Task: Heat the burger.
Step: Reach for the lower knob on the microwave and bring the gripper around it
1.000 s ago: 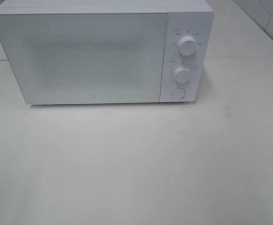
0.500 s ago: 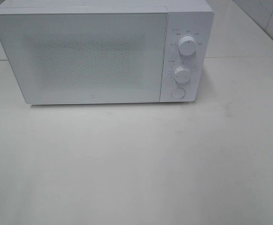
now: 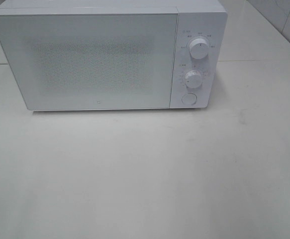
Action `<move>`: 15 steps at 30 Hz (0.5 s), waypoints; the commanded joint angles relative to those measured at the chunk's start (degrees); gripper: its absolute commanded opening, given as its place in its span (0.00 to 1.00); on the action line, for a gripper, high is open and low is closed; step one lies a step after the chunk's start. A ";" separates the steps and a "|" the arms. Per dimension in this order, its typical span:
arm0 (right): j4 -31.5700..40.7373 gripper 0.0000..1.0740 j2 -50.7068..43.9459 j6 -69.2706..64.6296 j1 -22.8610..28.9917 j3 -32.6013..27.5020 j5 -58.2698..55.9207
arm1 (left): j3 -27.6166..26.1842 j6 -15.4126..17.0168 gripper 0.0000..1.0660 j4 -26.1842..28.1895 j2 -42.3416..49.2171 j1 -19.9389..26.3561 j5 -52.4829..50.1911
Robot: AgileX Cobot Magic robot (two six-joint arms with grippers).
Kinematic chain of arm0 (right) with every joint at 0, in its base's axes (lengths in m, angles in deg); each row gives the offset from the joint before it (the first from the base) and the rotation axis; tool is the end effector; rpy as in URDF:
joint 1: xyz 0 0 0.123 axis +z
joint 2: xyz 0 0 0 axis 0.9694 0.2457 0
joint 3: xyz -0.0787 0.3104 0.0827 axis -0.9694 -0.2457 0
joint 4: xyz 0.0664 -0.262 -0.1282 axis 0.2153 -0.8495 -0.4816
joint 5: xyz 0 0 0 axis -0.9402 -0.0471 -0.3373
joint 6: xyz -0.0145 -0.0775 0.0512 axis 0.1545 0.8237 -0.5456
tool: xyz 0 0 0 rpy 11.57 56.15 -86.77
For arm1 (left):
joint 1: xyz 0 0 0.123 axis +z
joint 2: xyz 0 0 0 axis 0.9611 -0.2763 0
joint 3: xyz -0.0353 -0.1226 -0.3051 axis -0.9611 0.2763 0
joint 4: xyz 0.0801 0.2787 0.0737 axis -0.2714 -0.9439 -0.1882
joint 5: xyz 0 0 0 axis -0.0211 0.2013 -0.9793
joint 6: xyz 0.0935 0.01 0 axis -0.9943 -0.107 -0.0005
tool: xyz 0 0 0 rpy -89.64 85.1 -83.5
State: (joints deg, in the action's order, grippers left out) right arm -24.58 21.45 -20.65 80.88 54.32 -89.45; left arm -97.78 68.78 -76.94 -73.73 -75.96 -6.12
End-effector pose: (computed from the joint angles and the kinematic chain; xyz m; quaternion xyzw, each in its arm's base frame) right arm 0.1172 0.0092 0.3251 -0.0126 0.8148 0.0345 0.5785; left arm -0.0112 -0.0121 0.3032 0.0539 0.8494 -0.0637 0.5211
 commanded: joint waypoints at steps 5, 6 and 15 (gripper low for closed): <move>0.06 0.70 6.13 0.00 -0.29 -0.06 6.76 | 0.00 0.29 0.94 0.17 0.97 0.00 -0.74; 0.06 0.70 8.19 0.00 -0.29 -0.06 8.42 | 0.00 0.29 0.94 0.17 0.97 0.00 -0.74; 0.11 0.70 15.81 -0.69 -0.29 -0.06 13.12 | 0.00 0.29 0.94 0.17 0.97 0.00 -0.74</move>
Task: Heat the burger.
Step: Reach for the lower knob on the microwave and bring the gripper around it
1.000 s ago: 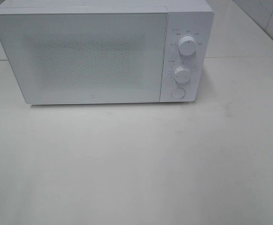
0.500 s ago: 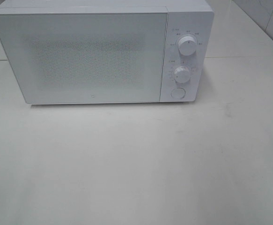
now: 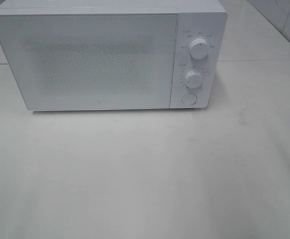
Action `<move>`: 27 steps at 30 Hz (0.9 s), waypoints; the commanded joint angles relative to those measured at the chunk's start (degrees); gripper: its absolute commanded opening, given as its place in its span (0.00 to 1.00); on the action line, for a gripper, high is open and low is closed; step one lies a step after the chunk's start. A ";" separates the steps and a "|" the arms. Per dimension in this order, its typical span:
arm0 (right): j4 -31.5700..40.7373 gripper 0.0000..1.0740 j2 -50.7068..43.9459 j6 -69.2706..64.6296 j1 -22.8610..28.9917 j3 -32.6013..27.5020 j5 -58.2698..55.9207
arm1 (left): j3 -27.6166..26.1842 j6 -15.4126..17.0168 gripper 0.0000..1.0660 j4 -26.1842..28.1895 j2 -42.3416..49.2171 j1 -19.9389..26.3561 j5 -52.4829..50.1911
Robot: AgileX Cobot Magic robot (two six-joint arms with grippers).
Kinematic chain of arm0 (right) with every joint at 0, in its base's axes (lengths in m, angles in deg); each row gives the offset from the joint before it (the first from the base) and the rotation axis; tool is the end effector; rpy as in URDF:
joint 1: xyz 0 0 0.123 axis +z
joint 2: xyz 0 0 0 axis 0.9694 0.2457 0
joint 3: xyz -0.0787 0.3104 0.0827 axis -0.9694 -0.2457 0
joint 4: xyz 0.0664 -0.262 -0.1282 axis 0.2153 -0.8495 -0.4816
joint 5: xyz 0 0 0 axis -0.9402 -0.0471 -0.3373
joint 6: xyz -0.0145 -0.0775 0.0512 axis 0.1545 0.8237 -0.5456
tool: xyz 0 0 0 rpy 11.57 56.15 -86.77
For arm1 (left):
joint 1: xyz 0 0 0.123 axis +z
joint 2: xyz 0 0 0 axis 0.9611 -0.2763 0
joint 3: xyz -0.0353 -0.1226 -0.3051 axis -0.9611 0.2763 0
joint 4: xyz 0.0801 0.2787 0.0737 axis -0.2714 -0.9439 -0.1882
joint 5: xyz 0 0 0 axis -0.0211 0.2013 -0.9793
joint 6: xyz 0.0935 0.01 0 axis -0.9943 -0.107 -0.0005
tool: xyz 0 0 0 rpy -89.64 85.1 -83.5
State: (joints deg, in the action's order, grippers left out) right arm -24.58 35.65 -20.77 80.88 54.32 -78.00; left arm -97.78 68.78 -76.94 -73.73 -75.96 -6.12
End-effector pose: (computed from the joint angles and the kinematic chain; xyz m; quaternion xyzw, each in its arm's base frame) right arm 0.1716 0.0146 0.3067 -0.0148 0.8285 0.0357 0.5587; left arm -0.0112 -0.0121 0.3032 0.0539 0.8494 -0.0637 0.5211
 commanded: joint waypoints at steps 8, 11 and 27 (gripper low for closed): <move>0.11 0.70 6.88 -0.57 -0.29 -0.17 8.94 | 0.00 0.29 0.94 0.17 0.97 0.00 -0.74; 0.11 0.70 8.71 -0.57 -0.29 -1.95 15.87 | 0.00 0.29 0.94 0.17 0.97 0.00 -0.74; 16.21 0.70 25.90 14.61 0.34 -12.66 50.88 | 0.00 0.29 0.94 0.17 0.97 0.00 -0.74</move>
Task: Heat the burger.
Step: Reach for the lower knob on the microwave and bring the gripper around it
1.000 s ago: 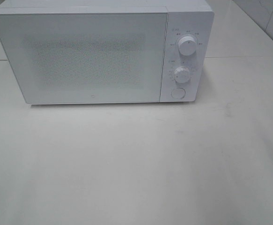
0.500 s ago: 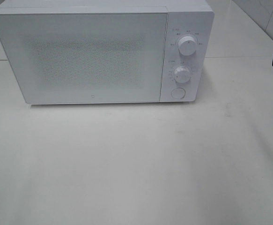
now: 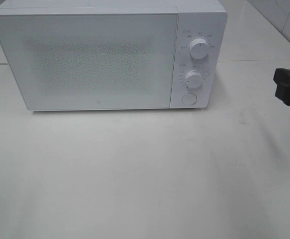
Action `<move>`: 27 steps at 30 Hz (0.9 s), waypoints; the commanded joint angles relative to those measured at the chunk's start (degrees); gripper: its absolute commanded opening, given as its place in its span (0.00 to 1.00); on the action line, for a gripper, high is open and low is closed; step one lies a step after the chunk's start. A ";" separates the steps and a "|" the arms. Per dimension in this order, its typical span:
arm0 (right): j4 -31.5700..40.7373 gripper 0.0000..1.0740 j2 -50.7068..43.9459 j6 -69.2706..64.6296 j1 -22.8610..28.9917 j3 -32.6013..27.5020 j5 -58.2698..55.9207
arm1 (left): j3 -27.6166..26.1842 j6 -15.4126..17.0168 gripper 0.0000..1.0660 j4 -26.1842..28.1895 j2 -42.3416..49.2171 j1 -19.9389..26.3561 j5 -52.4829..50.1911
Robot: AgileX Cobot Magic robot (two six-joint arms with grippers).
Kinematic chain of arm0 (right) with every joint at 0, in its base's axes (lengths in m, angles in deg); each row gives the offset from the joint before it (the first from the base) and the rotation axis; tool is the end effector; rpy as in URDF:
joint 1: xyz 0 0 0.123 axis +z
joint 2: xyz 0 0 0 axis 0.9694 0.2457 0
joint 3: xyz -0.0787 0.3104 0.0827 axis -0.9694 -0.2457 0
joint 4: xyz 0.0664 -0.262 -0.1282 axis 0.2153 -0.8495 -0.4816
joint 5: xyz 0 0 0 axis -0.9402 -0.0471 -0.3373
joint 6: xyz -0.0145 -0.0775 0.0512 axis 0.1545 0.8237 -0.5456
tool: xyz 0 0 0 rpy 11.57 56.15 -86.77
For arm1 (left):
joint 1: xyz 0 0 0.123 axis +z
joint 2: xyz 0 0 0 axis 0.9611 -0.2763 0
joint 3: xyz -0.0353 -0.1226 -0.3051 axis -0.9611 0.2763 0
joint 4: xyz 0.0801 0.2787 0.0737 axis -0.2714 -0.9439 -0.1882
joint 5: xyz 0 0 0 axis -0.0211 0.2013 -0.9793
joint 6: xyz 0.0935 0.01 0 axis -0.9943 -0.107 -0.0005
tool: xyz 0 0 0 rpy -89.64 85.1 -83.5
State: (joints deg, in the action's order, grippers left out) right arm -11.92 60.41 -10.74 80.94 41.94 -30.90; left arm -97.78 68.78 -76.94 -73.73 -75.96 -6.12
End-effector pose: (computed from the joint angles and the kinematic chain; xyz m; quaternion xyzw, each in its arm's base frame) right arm 0.2208 0.0098 0.2148 0.0220 0.7788 0.0052 0.6268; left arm -0.0112 -0.0121 0.3032 0.0539 0.8494 -0.0637 0.5211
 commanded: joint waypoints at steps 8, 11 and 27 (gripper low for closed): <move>16.73 0.70 7.85 12.09 11.12 -0.34 11.46 | 0.00 0.29 0.94 0.17 0.97 0.00 -0.74; 22.06 0.70 11.63 13.46 17.25 -0.34 16.21 | 0.00 0.29 0.94 0.17 0.97 0.00 -0.74; 34.38 0.70 25.95 13.58 35.70 1.03 31.68 | 0.00 0.29 0.94 0.17 0.97 0.00 -0.74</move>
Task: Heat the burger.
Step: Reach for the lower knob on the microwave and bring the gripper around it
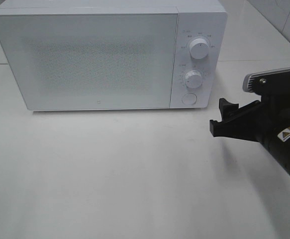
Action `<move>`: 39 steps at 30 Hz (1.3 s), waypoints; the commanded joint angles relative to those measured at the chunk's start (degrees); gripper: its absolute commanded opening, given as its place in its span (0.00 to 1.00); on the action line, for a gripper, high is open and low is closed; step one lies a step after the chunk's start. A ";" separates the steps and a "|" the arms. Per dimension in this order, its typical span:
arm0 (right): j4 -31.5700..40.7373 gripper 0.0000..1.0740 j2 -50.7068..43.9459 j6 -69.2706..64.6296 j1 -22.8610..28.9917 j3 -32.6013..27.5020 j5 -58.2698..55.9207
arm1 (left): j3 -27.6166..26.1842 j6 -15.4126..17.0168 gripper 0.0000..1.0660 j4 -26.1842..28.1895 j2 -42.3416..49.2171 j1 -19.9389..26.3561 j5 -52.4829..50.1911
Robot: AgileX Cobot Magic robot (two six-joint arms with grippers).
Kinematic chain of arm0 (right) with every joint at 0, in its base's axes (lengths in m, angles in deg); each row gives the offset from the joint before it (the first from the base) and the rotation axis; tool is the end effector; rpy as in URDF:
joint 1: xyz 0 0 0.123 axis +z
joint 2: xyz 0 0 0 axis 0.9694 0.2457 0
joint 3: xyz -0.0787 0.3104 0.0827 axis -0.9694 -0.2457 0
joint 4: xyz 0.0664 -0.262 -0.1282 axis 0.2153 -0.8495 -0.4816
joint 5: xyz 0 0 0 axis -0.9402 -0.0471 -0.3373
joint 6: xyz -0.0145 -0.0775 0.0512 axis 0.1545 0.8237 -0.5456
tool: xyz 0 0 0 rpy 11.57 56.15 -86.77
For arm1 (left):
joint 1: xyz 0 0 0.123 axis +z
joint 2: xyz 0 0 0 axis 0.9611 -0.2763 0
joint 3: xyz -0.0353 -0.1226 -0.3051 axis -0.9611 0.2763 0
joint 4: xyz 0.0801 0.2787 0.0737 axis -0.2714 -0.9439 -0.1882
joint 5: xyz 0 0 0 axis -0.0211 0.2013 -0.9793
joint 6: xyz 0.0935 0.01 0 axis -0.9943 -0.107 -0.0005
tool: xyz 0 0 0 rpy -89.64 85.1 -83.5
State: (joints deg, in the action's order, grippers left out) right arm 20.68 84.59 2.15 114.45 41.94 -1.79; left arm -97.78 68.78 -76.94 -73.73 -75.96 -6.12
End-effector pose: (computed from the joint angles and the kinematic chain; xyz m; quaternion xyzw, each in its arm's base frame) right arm 0.2202 0.1017 0.1532 -0.0328 0.7741 -0.0321 0.6314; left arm -0.0112 -0.0121 0.3032 0.0539 0.8494 -0.0637 0.5211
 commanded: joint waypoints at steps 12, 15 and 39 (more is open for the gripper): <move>2.69 0.70 7.73 0.57 4.18 8.71 3.50 | 0.00 0.29 0.94 0.17 0.97 0.00 -0.74; 2.69 0.70 7.96 0.57 4.18 9.80 4.07 | 0.00 0.29 0.94 0.17 0.97 0.00 -0.74; 1.66 0.70 21.20 -2.69 1.66 24.52 4.24 | 0.00 0.29 0.94 0.17 0.97 0.00 -0.74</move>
State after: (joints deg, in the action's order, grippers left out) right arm 22.92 105.73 -0.03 116.52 65.89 2.22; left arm -97.78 68.84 -76.94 -73.73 -75.96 -6.12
